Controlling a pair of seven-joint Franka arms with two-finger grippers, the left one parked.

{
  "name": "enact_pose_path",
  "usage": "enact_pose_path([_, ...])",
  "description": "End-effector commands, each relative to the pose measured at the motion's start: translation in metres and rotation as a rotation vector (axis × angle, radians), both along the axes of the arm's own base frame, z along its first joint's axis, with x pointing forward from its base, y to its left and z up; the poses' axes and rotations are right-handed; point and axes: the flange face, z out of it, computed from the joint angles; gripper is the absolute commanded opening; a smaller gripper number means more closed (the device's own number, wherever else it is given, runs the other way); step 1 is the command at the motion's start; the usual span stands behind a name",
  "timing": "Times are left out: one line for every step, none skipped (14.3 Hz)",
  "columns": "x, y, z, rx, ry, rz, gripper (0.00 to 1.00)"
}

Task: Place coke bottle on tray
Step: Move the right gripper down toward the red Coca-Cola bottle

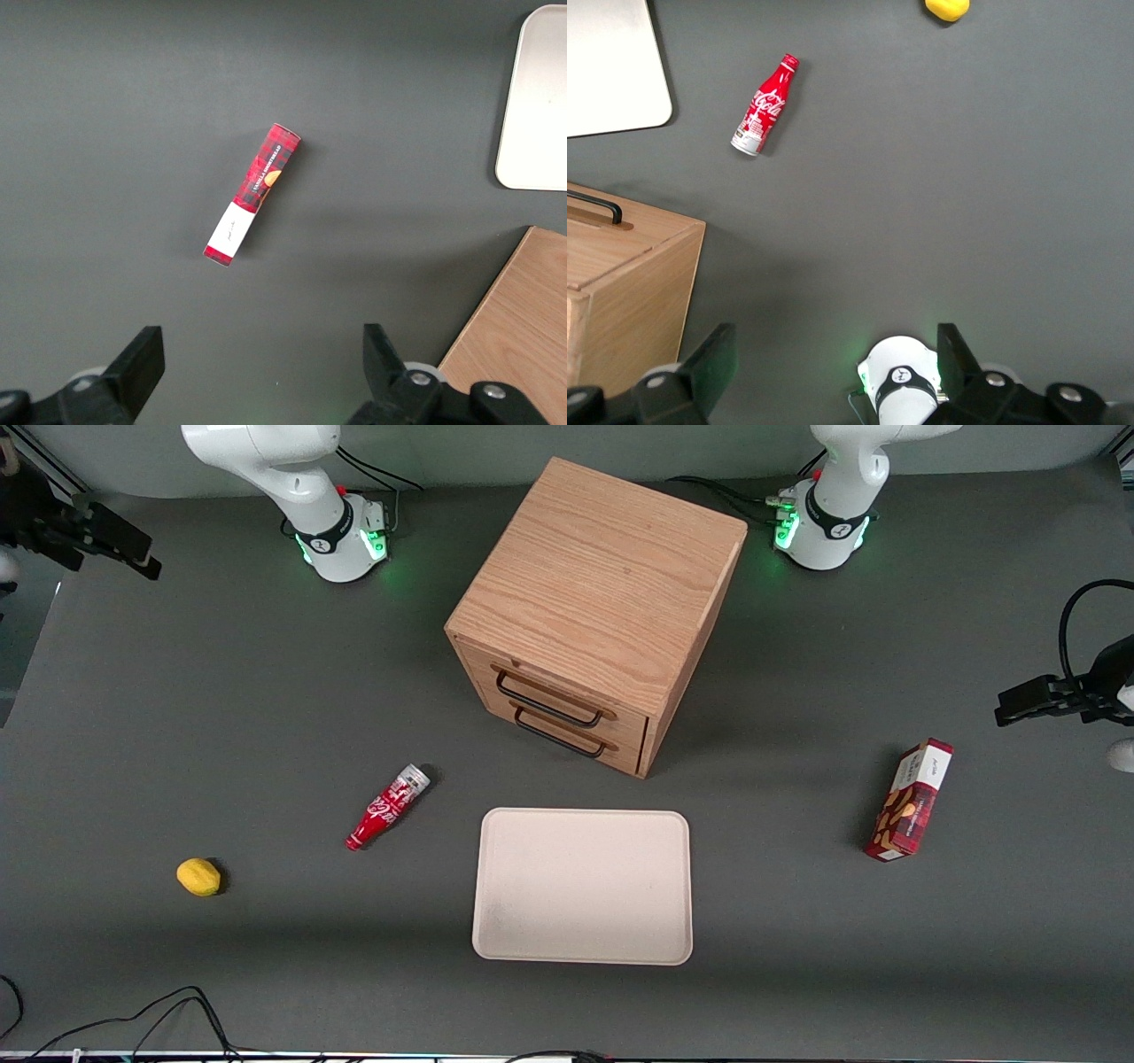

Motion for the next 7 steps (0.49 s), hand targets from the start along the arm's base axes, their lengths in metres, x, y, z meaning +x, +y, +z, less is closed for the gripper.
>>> enact_pose_path([0.061,0.049,-0.031,0.024,0.026,-0.117,1.0])
enact_pose_path([0.077,0.056,-0.047,0.052,0.026,-0.177,1.0])
enact_pose_path([0.094,0.061,-0.069,0.067,0.027,-0.248,1.0])
enact_pose_path([0.109,0.066,-0.103,0.063,0.061,-0.335,1.0])
enact_pose_path([0.124,0.074,-0.144,0.044,0.101,-0.413,1.0])
enact_pose_path([0.136,0.081,-0.186,0.027,0.132,-0.486,1.0])
enact_pose_path([0.142,0.093,-0.23,0.008,0.154,-0.55,1.0])
